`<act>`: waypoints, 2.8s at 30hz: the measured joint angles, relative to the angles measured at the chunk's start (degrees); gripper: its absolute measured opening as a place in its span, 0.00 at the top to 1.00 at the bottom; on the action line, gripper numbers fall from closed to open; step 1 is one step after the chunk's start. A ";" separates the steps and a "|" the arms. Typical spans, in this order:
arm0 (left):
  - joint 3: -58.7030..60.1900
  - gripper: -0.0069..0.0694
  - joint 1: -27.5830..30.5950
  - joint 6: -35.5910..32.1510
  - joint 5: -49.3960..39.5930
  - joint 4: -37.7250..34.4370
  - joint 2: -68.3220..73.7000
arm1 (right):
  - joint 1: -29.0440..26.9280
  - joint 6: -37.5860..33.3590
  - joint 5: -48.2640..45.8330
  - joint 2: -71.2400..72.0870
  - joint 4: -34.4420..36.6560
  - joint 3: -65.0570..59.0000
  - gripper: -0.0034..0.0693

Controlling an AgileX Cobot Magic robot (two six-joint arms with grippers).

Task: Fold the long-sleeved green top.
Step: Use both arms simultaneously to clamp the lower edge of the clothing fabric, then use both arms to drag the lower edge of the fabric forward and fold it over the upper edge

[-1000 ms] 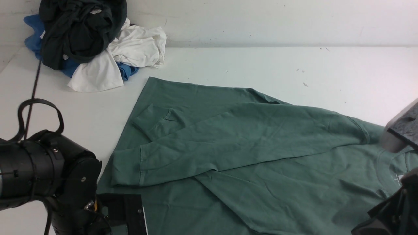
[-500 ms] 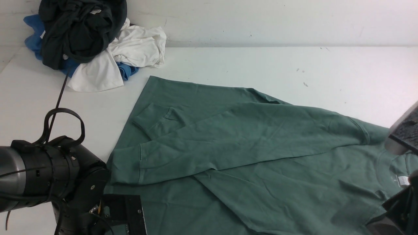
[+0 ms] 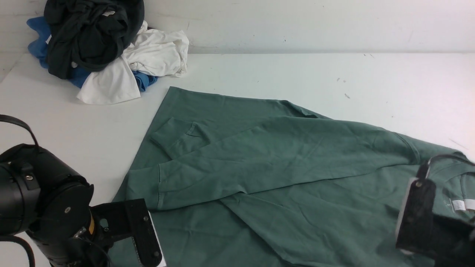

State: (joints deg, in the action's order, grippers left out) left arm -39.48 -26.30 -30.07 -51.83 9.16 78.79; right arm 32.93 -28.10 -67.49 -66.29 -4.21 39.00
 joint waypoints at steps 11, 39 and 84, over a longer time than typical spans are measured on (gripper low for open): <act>0.06 0.91 0.00 0.40 -0.35 -2.99 -1.14 | 0.00 8.17 21.54 -12.09 -18.84 -7.09 0.26; -12.28 0.91 0.00 0.47 -8.04 -0.53 -5.13 | -3.64 -0.48 7.32 -3.99 -17.72 2.94 0.96; -54.87 0.52 10.27 -7.95 -17.13 -9.69 42.27 | -25.20 -15.82 -3.46 -33.99 12.57 48.19 0.96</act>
State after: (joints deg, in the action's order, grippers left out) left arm -94.35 -16.03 -38.01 -68.97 -0.53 121.06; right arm 7.72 -43.92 -70.95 -100.28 8.36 87.19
